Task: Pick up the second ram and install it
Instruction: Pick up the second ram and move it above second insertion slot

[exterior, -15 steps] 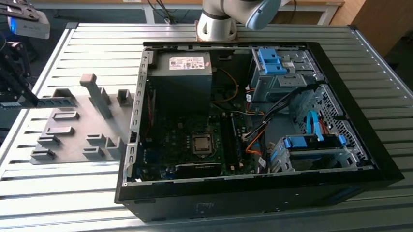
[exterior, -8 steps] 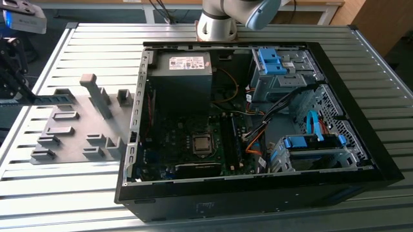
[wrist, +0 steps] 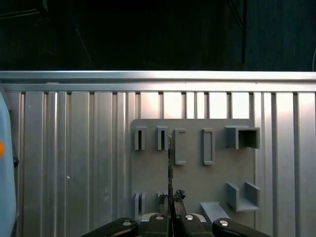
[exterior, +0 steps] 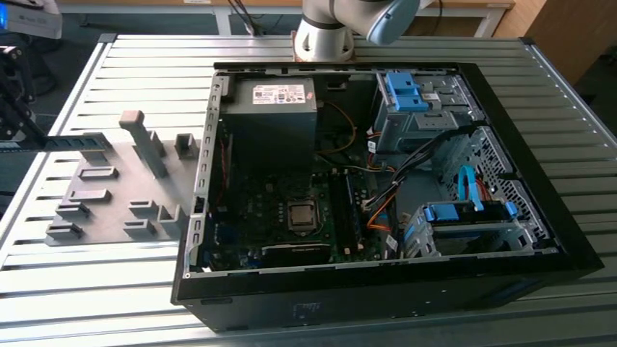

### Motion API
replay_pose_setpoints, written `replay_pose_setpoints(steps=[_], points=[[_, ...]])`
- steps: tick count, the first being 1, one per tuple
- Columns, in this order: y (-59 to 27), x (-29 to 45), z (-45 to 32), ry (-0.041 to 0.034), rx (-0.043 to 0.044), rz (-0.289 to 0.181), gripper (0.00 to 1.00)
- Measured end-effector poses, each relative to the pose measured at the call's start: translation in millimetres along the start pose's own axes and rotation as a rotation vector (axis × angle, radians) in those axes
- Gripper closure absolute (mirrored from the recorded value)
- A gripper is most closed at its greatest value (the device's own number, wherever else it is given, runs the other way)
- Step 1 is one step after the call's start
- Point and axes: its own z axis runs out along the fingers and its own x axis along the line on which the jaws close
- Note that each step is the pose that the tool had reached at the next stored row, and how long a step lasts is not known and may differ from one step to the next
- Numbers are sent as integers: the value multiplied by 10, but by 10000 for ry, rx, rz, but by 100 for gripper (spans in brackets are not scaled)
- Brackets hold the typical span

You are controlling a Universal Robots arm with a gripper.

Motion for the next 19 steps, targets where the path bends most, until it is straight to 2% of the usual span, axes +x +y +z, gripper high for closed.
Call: replay_pose_setpoints(steps=[19], points=[[5, -8, -303, -1, 5, 0, 86]])
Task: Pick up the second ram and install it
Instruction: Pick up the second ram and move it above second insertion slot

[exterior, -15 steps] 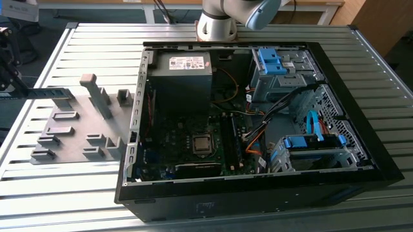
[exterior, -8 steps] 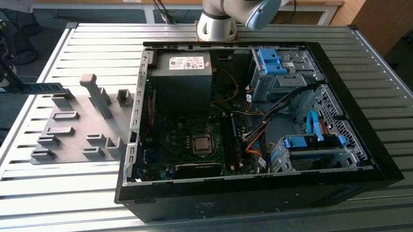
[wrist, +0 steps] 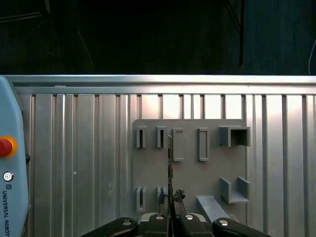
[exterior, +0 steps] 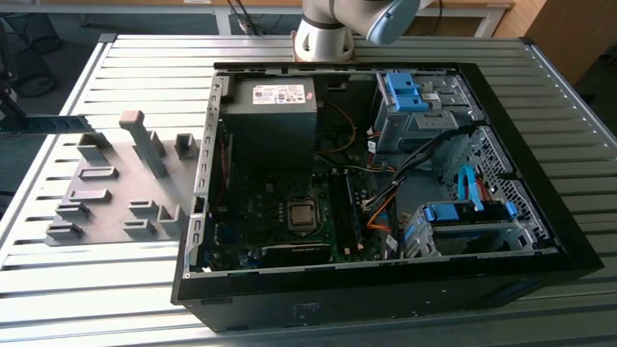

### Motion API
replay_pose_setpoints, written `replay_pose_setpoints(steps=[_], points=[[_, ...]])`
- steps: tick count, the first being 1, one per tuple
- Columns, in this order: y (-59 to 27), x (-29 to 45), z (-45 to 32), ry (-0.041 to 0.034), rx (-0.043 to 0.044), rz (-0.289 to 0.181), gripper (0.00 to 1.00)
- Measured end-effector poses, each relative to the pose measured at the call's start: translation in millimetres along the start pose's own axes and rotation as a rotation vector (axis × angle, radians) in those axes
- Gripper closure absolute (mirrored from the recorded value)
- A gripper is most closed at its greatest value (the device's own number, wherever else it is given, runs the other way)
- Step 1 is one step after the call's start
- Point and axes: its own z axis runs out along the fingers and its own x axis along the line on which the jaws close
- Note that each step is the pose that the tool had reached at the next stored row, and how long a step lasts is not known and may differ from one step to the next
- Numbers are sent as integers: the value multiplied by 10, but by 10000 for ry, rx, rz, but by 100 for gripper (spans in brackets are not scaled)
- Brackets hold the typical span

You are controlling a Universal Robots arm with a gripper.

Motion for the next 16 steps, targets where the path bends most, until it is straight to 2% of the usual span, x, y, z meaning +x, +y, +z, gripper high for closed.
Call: replay_pose_setpoints(steps=[10, 16], points=[[3, -6, -206, 2, 10, 0, 86], [4, -6, -212, 17, 16, 0, 86]])
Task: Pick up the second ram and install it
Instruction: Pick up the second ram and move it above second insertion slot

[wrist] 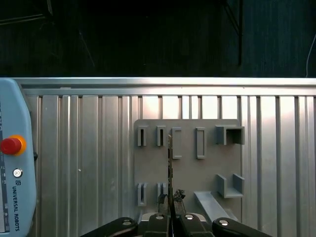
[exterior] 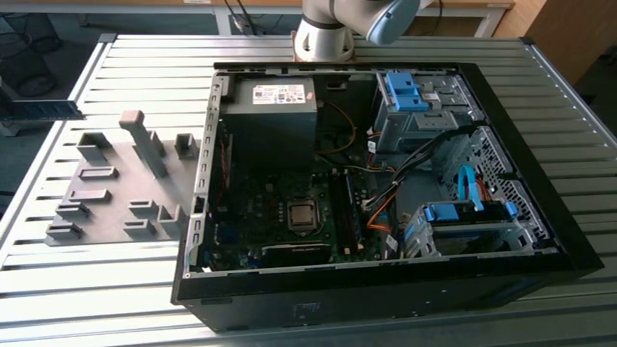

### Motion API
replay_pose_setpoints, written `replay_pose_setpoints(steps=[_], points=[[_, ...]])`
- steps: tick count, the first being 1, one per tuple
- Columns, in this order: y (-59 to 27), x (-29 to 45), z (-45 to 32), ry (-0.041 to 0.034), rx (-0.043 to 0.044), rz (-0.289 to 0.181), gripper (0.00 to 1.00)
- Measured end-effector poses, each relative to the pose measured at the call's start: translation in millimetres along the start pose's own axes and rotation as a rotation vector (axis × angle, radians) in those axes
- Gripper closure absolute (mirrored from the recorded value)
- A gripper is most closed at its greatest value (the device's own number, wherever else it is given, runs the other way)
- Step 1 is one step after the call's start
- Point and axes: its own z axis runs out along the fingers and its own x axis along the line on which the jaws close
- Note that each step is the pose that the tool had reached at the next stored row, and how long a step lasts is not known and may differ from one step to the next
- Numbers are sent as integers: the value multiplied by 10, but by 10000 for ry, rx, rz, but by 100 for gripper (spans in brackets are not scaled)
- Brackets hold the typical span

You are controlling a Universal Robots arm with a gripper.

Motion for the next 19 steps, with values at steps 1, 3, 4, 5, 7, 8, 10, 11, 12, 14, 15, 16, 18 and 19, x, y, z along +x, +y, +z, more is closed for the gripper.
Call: replay_pose_setpoints(steps=[1, 3, 4, 5, 7, 8, 10, 11, 12, 14, 15, 16, 18, 19], points=[[-2, -1, 0, 0, 0, 1, 86], [-12, -1, -1, 0, -1, 1, 86], [-17, -1, 0, 0, 0, 1, 86], [-24, 0, 0, 0, 0, 0, 86], [-38, -1, -1, 0, -1, 0, 86], [-46, -1, -1, 0, 0, 0, 86], [-62, -1, -1, 0, 0, 0, 86], [-69, -1, -1, 0, 0, 0, 86], [-77, -2, -1, 0, 0, 0, 86], [-93, -2, -1, 0, 1, 0, 86], [-100, -2, -1, 0, 0, 0, 86], [-104, -3, -1, -1, 1, 1, 86], [-117, -2, -2, 0, -1, 0, 86], [-124, -3, -1, -1, 0, 0, 86]])
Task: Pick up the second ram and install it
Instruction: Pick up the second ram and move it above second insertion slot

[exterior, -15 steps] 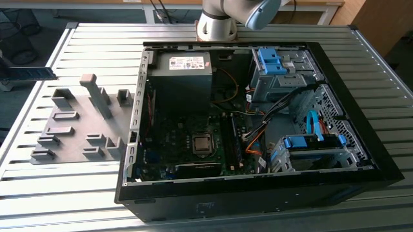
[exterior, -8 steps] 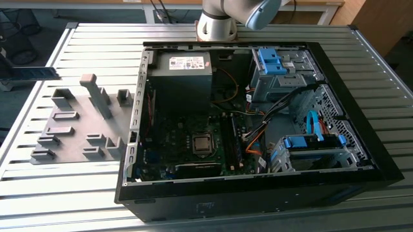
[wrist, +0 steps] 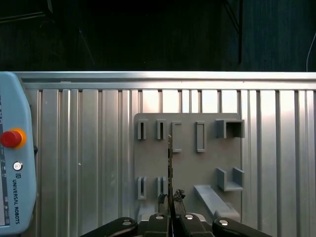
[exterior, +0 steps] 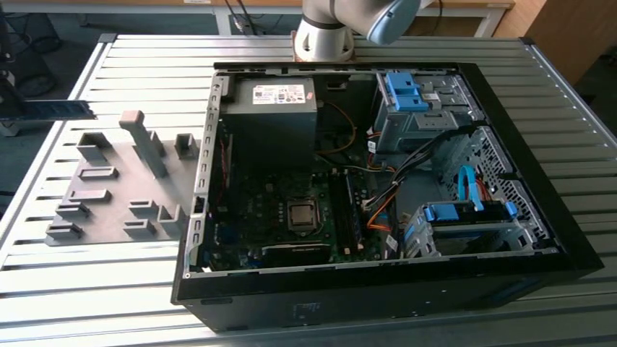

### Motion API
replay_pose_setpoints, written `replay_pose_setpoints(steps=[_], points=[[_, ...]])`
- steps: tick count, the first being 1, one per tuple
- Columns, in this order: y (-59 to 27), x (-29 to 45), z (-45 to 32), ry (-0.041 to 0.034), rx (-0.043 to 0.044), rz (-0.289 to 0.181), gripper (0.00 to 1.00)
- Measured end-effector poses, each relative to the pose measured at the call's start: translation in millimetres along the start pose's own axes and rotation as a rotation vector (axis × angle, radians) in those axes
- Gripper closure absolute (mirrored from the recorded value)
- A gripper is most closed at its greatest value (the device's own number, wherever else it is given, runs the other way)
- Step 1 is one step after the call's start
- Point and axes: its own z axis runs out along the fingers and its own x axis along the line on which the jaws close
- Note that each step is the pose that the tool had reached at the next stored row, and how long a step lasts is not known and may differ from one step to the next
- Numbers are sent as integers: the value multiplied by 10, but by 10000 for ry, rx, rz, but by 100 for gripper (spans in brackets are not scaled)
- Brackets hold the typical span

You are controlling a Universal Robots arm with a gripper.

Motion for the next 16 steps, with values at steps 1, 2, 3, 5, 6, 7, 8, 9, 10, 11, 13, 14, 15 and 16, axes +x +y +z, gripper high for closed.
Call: replay_pose_setpoints(steps=[1, 2, 3, 5, 6, 7, 8, 9, 10, 11, 13, 14, 15, 16], points=[[-7, 0, 0, 0, 0, 0, 86], [-12, 0, 0, 0, 1, 0, 86], [-17, -1, -1, 0, -1, 2, 86], [-28, -1, -1, 1, -1, 0, 86], [-36, -1, -1, 1, -1, 0, 86], [-42, -1, 0, 0, 0, 1, 86], [-48, -1, 0, 0, 0, 1, 86], [-55, -1, 0, 0, 0, 0, 86], [-63, -1, -1, 0, -1, 1, 86], [-69, -2, -1, 0, 0, 1, 86], [-86, -2, -1, 1, 0, 0, 86], [-97, -2, -1, 0, 0, 1, 86], [-107, -2, -2, 0, -1, 0, 86], [-118, -2, -2, 1, 0, 0, 86]])
